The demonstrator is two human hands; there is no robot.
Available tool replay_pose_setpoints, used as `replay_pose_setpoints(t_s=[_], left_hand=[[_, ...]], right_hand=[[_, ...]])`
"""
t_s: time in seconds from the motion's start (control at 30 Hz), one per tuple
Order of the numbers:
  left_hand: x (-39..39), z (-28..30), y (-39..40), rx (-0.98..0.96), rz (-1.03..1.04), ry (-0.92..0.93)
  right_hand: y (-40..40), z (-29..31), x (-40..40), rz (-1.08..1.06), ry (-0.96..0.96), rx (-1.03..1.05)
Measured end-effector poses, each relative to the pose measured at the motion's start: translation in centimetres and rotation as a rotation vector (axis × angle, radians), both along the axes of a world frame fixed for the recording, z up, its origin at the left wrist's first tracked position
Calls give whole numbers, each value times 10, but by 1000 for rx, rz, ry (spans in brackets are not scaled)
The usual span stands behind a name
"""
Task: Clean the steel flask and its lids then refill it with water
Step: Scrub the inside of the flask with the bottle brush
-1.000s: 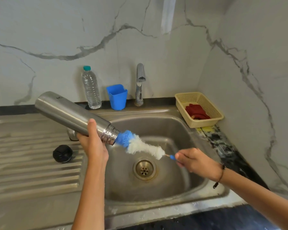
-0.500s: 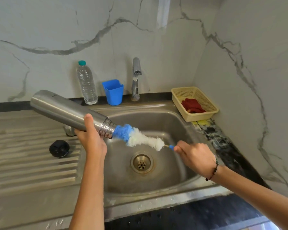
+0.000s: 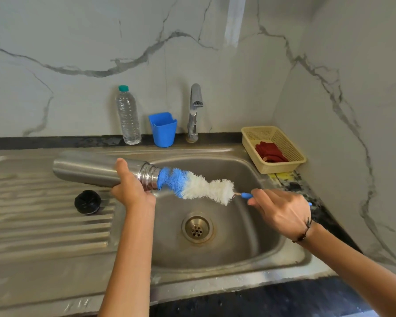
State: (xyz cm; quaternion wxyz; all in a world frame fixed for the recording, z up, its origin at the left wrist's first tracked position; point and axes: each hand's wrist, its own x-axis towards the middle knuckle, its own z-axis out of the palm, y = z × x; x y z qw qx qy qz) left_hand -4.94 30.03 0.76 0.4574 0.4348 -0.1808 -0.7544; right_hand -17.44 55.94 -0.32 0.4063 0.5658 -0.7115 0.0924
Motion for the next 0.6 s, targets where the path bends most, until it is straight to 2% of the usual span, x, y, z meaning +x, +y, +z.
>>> replay_pose_setpoints(t_s=[0.07,0.13,0.17,0.23,0.33,0.4,0.5,0.57,0.6], left_hand=[[0,2,0,24,8,18],[0,0,0,22,21,31],[1,-1,0,8,20,36],[2,-1,0,-35,25,49],[4,-2,-2,-139,42,119],[3,-1,0,-213,14,149],[2,0,3,-302,-35,187],[3,-2,2,-338,-67,201],[3,-5,1,-351,-76,192]], right_hand=[[-3,3,-2,-34,-95,32],[-6,4,-4,-72,-307,94],[-8,5,-3,-65,-496,154],[-10,7,-2,2,-1000,281],[-8,16,-3,4,-1684,353],[-4,24,-8,-52,-1970,452],[2,32,-19,-88,-2161,558],[4,37,-20,-111,-2175,583],[4,37,-19,-133,-2121,562]])
